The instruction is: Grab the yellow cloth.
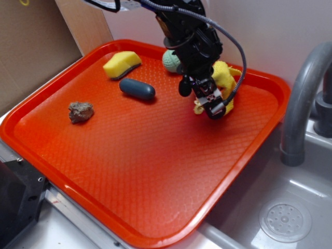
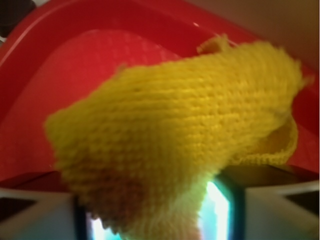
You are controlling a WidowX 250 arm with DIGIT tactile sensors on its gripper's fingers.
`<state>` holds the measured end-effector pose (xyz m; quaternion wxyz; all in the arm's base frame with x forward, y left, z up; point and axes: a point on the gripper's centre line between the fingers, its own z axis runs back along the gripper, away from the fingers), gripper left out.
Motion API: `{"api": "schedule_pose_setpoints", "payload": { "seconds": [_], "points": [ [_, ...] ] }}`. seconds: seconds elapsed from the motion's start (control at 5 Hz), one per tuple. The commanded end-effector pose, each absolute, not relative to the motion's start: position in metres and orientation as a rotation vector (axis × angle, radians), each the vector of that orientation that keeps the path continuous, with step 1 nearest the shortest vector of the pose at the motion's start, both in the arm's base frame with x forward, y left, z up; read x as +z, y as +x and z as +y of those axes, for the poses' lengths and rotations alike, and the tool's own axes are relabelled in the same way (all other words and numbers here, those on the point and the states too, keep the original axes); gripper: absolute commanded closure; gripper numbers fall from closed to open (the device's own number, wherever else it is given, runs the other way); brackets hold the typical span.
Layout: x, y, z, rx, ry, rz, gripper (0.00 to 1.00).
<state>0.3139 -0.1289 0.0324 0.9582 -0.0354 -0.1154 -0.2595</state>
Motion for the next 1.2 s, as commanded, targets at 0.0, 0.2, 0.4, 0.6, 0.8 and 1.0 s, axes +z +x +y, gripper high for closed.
{"api": "schedule_pose_setpoints", "payload": {
  "seconds": [0.0,0.2,0.4,0.6,0.8,1.0],
  "points": [
    [0.118,0.287,-0.119,-0.421,-0.038,-0.283,1.0],
    [0.168,0.24,-0.083,-0.152,-0.119,-0.235,1.0],
    [0.219,0.197,-0.065,0.043,-0.088,-0.197,1.0],
    [0.234,0.167,-0.058,0.144,-0.162,-0.198,1.0],
    [0.221,0.173,-0.061,0.11,-0.119,-0.185,1.0],
    [0.212,0.189,-0.06,0.141,-0.074,-0.173,1.0]
  ]
}}
